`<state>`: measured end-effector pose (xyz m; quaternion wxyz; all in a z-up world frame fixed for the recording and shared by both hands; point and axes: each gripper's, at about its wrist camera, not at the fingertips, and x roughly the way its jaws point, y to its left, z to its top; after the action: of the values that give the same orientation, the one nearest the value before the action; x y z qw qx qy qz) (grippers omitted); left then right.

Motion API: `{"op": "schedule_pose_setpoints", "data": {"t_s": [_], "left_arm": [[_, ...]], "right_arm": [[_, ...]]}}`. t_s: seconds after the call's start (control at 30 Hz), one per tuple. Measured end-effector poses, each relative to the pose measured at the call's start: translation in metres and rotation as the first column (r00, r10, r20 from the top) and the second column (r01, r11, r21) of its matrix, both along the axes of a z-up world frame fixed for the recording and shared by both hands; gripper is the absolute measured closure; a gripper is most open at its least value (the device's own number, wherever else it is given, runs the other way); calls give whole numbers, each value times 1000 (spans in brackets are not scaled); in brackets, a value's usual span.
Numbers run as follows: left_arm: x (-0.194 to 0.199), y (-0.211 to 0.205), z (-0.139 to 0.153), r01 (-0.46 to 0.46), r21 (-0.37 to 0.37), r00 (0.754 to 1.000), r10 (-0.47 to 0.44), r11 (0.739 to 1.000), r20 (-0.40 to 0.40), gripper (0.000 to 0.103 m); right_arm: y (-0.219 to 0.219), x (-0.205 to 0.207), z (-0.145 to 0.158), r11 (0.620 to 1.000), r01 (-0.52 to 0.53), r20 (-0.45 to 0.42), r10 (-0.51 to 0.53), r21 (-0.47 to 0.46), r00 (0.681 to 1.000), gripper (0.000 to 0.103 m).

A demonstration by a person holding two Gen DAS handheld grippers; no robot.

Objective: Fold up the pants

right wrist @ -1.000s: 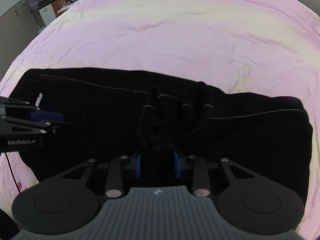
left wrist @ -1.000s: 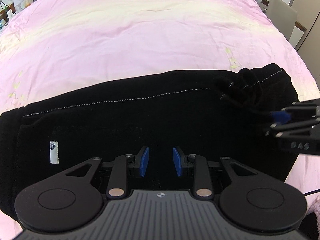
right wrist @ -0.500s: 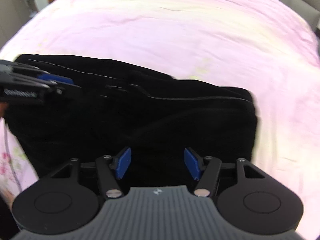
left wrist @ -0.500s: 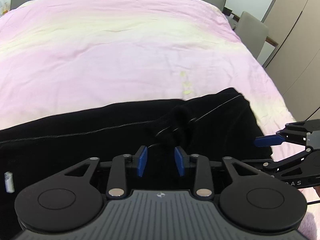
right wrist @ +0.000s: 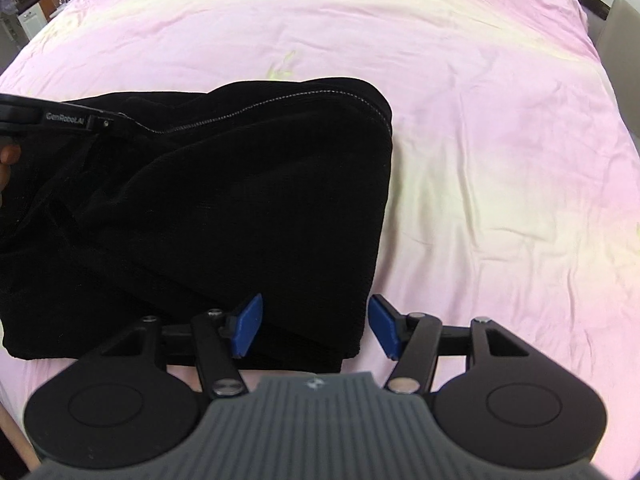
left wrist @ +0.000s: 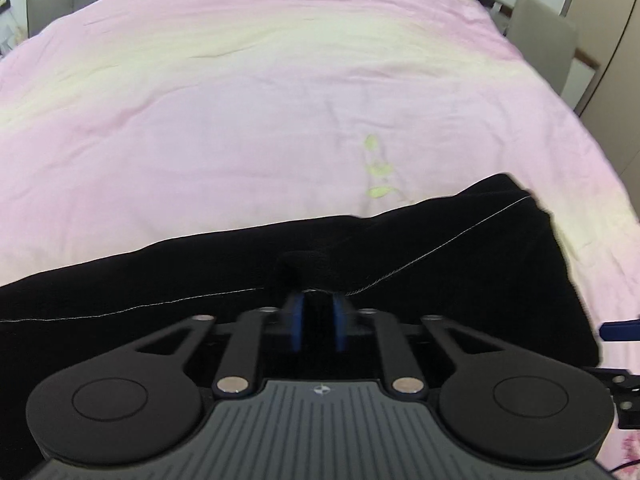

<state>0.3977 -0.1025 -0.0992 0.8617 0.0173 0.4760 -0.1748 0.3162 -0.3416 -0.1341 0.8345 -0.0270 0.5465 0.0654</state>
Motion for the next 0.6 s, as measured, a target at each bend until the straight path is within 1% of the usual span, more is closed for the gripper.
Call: {"op": "schedule_pose_setpoints", "data": {"t_s": [0.03, 0.17, 0.23, 0.27, 0.3, 0.33, 0.4, 0.5, 0.6], "left_arm": [[-5, 4, 8, -6, -29, 1000, 6, 1000, 10, 94], [-27, 19, 53, -13, -95, 998, 19, 995, 63, 96], [-29, 26, 62, -27, -72, 997, 31, 997, 65, 96], [-26, 28, 61, -38, -53, 998, 40, 998, 38, 96], [-20, 28, 57, -55, -34, 998, 55, 998, 5, 96], [-17, 29, 51, -65, -13, 998, 65, 998, -15, 96], [-12, 27, 32, -58, 49, 998, 59, 997, -17, 96], [-1, 28, 1, -59, 65, 998, 61, 996, -30, 95], [11, 25, -24, -71, 82, 997, 74, 994, -32, 95]], "right_arm": [[-4, -4, 1, 1000, -9, 4, 9, 6, 1000, 47], [-16, -10, 8, 999, -35, 37, 33, 40, 999, 47], [-23, -19, 15, 997, -49, 61, 46, 55, 997, 47], [-24, -19, 17, 997, -50, 67, 46, 60, 997, 47], [-24, -18, 18, 996, -52, 70, 47, 68, 996, 49], [-25, -19, 17, 996, -53, 68, 48, 74, 997, 56], [-25, -18, 12, 996, -53, 46, 49, 78, 998, 64], [-26, -18, -2, 997, -49, 24, 47, 67, 999, 65], [-30, -16, -24, 996, -22, -11, 23, 91, 1000, 66]]}}
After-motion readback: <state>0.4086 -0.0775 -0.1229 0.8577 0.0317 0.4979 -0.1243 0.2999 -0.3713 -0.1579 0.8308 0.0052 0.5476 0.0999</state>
